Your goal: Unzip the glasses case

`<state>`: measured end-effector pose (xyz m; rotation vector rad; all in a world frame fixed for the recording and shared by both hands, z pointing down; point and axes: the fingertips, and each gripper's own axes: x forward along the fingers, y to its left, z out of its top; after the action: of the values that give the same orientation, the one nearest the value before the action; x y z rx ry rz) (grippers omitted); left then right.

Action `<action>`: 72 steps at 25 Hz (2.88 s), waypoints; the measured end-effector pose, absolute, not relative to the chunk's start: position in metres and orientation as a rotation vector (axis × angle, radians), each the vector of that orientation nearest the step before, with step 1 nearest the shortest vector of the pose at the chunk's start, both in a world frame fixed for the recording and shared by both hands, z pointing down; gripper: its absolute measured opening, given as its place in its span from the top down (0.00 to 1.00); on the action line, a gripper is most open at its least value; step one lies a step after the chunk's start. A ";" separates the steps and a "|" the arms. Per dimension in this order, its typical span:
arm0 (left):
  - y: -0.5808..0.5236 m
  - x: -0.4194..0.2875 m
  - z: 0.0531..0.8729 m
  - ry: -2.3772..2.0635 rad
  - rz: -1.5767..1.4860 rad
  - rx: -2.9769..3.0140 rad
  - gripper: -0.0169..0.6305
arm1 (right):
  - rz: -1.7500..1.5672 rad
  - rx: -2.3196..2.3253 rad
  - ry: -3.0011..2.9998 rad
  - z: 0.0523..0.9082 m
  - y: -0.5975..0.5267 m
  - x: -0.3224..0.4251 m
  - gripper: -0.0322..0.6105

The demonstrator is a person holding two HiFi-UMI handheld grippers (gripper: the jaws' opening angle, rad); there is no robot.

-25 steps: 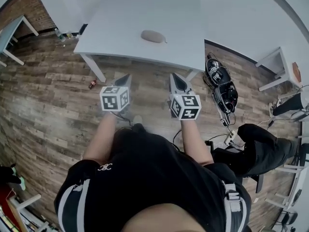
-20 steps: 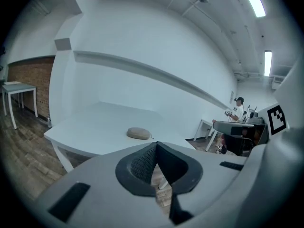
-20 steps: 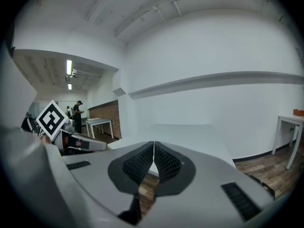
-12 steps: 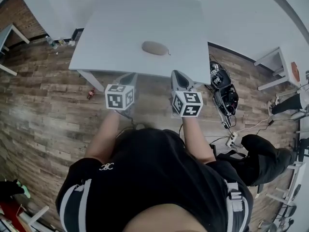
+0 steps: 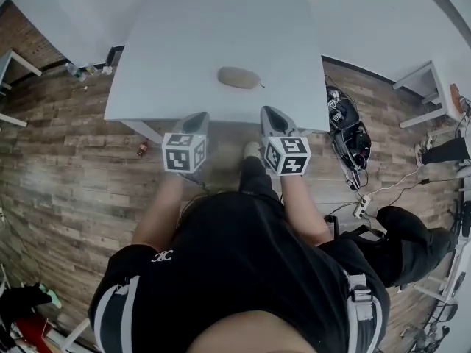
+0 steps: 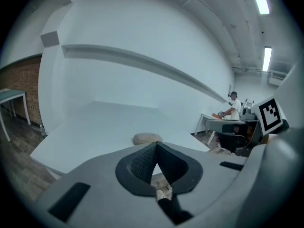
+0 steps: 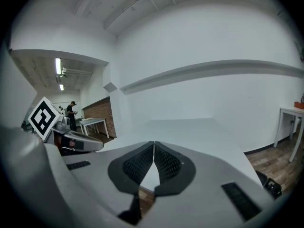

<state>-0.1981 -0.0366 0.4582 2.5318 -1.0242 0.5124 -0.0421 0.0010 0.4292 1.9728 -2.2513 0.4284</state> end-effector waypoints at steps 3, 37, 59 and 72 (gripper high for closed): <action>-0.053 -0.191 0.468 -1.041 0.544 2.519 0.97 | 0.457 1.954 -2.244 0.442 -0.017 -0.035 0.93; -0.216 -0.089 0.513 -1.381 0.672 2.110 0.97 | 0.173 0.723 -2.196 0.633 -0.249 0.011 0.41; -0.231 -0.071 0.510 -0.956 0.223 2.077 0.85 | 0.298 0.923 -2.491 0.530 -0.272 0.012 0.39; -0.247 -0.053 0.423 -0.383 0.121 2.290 0.41 | -0.668 0.412 -2.325 0.468 -0.222 -0.005 0.39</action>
<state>-0.0531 -0.2473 0.4232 2.2900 -0.3831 0.1214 -0.0047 -0.2222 0.4678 0.4122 -2.3246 -0.6683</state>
